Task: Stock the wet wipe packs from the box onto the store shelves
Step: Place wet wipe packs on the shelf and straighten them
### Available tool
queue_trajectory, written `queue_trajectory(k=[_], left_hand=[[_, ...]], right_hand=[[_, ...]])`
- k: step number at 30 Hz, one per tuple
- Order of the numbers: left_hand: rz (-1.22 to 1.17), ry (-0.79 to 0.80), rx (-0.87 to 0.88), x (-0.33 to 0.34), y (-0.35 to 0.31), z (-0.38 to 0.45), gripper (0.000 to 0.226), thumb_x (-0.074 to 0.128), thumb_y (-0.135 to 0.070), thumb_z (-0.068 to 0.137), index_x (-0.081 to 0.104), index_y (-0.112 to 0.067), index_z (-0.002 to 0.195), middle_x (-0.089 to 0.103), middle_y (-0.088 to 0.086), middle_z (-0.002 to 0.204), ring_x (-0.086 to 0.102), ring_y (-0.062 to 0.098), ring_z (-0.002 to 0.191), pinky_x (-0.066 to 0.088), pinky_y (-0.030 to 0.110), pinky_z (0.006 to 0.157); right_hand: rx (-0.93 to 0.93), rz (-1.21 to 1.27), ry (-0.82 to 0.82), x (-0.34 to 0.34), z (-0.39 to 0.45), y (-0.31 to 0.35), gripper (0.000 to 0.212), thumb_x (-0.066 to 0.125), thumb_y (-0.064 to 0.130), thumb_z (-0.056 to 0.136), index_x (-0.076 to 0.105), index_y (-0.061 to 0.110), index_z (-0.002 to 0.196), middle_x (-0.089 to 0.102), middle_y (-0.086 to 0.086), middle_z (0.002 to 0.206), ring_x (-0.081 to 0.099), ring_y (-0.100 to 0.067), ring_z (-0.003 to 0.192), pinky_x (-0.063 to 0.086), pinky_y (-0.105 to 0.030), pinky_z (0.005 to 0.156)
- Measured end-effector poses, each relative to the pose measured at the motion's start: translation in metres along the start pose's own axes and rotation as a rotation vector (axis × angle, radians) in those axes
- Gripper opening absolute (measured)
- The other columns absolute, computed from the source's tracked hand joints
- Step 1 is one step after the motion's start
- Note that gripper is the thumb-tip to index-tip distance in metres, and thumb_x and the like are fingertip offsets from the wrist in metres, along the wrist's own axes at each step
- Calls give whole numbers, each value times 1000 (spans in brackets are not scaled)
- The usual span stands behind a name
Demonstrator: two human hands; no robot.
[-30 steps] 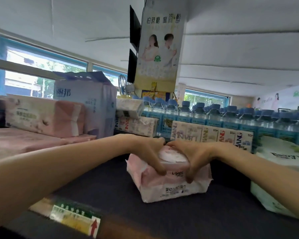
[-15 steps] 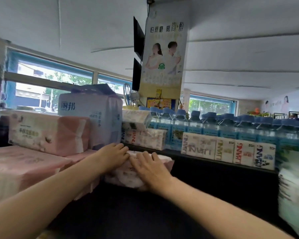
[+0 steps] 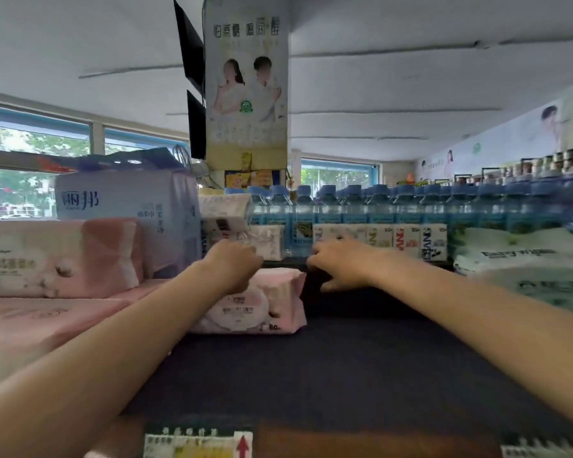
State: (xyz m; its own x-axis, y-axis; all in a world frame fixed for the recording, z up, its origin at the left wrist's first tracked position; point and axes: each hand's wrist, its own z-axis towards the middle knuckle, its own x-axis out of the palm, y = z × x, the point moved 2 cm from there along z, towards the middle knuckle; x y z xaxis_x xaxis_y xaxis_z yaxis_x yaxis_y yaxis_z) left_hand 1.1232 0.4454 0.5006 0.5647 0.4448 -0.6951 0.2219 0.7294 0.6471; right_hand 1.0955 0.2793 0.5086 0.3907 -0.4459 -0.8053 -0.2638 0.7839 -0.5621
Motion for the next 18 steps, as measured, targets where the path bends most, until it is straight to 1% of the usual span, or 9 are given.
queue_trajectory(k=[2,3,5,8,11,14,15,16,18], left_hand=[[-69,-113,99,-30,-18,1,33,49,-16,89,53,-15,121,56,6,125,56,25,112,50,39,88],[-115,-154,148,-45,-31,0,32,50,-19,89,53,-15,120,57,6,122,56,25,110,50,38,85],[-224,-213,248,-72,-60,-5,33,50,-24,89,53,-15,120,58,6,119,57,26,108,49,38,81],[-386,-260,438,-111,-114,-20,31,50,-25,89,55,-14,118,60,10,117,57,29,106,50,40,84],[-470,-374,648,-157,-178,-50,28,48,-25,91,58,-14,115,62,10,114,59,30,103,49,38,81],[-602,-504,852,-211,-245,-100,30,43,-28,92,58,-11,113,63,13,111,59,32,102,47,37,79],[-632,-534,941,-228,-270,-120,29,44,-27,91,56,-13,114,62,12,112,59,32,102,47,38,81],[-646,-547,1039,-242,-295,-142,28,45,-26,91,55,-15,114,62,11,113,59,32,102,48,39,81],[-636,-536,1230,-264,-348,-191,28,46,-24,90,55,-15,115,62,10,113,59,31,102,48,39,81]], right_hand=[[85,53,11,-10,-32,-9,40,57,36,89,53,15,123,49,-5,130,48,-23,116,41,-37,96],[129,100,29,-15,-49,-11,37,56,34,89,53,14,120,51,-5,127,50,-23,113,41,-32,89],[220,170,67,-22,-89,-15,34,56,31,91,53,12,119,55,-7,121,52,-23,107,38,-28,79],[377,197,165,-24,-162,-15,31,55,29,91,54,12,117,59,-7,115,55,-23,100,41,-31,77],[544,191,309,-18,-256,-8,28,54,29,91,56,11,113,61,-7,108,57,-24,96,43,-32,77],[760,300,363,-19,-372,16,22,58,32,89,59,16,103,62,1,92,57,-17,84,44,-28,71],[849,336,391,-21,-411,29,22,58,32,89,59,17,105,60,5,87,56,-15,82,44,-27,70],[934,370,424,-21,-449,45,23,57,32,90,59,17,108,59,7,85,57,-14,83,45,-27,71],[1075,429,496,-20,-520,81,24,56,31,91,60,15,109,62,4,91,62,-18,90,47,-28,73]])
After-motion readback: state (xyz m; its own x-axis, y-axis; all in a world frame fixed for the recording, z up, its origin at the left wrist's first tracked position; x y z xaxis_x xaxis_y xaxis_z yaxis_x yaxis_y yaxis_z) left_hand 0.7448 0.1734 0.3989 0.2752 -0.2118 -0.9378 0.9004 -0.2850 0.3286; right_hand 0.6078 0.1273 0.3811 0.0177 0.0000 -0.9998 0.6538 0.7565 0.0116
